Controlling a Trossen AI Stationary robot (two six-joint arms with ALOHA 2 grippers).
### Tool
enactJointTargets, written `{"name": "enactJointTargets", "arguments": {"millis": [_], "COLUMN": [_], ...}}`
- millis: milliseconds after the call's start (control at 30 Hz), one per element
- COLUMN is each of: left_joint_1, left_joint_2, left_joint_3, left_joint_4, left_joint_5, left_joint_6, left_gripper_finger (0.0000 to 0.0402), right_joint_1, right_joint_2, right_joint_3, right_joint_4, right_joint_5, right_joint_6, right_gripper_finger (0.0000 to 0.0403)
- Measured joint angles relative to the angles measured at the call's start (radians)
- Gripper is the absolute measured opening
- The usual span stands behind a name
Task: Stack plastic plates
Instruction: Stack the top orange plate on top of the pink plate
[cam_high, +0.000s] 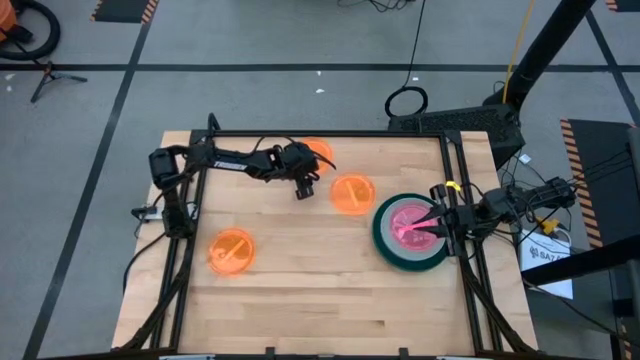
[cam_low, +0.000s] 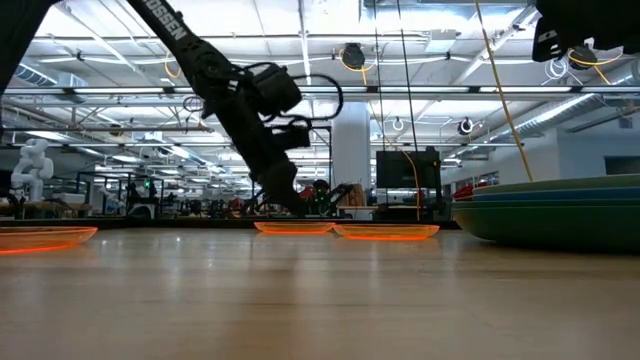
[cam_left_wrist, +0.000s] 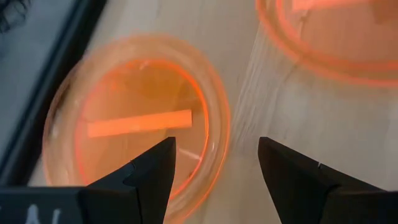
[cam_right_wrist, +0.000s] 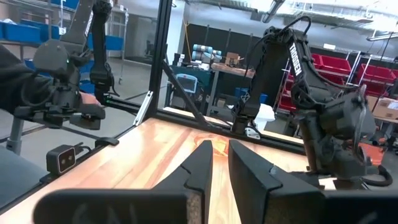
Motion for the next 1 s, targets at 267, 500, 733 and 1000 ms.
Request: {"name": "enactJointTargets", "arguments": {"millis": [267, 500, 733, 1000], "left_joint_1": [0.017, 0.024, 0.023, 0.023], "left_joint_2": [0.056, 0.072, 0.076, 0.082], "left_joint_3": [0.0, 0.0, 0.0, 0.0], "left_joint_4": [0.011, 0.029, 0.03, 0.032], "left_joint_5": [-0.001, -0.001, -0.001, -0.003], "left_joint_6": [0.002, 0.013, 0.024, 0.023], "left_gripper_finger": [0.0234, 0.0234, 0.0234, 0.0234], "right_joint_1": [0.0, 0.0, 0.0, 0.0], "right_joint_2": [0.0, 0.0, 0.0, 0.0], "right_joint_3": [0.0, 0.0, 0.0, 0.0], "right_joint_4": [-0.02, -0.02, -0.022, -0.027], "right_joint_5": [0.003, 0.005, 0.005, 0.023], "right_joint_6": [0.0, 0.0, 0.0, 0.0], "right_gripper_finger": [0.0047, 0.0047, 0.0047, 0.0047]}}
